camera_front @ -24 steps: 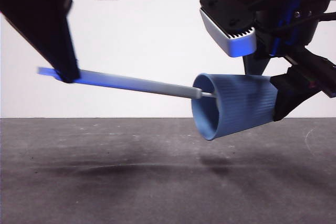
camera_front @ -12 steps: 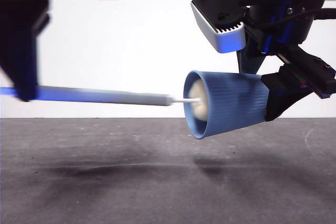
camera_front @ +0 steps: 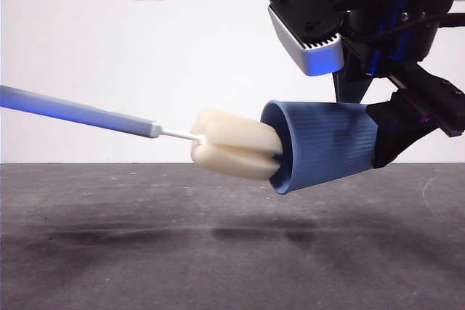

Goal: Pick up the cup brush,pick up the cup,insert the brush into the cup,clean the cup,put the cup brush back,put the cup back to the fixed position on the table

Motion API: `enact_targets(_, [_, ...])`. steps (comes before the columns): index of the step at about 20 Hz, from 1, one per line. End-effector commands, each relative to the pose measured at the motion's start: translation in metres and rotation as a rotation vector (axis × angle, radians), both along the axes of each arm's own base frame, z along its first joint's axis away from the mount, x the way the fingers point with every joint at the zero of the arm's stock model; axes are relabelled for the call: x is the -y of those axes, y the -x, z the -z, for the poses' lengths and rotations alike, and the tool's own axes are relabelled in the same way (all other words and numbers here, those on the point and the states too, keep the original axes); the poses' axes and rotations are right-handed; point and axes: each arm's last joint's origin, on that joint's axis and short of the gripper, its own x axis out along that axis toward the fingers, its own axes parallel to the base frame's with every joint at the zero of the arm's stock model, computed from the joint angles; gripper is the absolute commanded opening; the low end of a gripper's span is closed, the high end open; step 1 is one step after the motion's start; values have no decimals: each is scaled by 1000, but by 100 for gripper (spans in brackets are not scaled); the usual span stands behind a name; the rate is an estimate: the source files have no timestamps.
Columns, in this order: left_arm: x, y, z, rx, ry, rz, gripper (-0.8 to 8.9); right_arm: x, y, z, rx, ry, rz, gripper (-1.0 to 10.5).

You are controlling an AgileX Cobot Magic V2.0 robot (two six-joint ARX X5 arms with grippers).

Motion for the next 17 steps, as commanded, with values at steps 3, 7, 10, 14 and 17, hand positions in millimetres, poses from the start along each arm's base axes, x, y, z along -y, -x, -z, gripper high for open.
enact_targets(3, [8, -6, -1, 18, 94, 16, -9, -2, -1, 1, -1, -20, 19, -17])
enact_targets(7, [14, -13, 4, 15, 82, 38, -9, -2, -1, 1, -2, -21, 17, -17])
enact_targets(10, [23, -22, 9, 11, 108, 46, -9, -2, 0, 1, -13, -31, 9, -17])
enact_targets(14, [37, -35, 16, 12, 185, 65, -9, -3, 0, 1, -18, -51, 20, -17])
enact_targets(17, [46, -42, 21, 6, 212, 72, -9, -3, 0, 1, -18, -53, 22, -17])
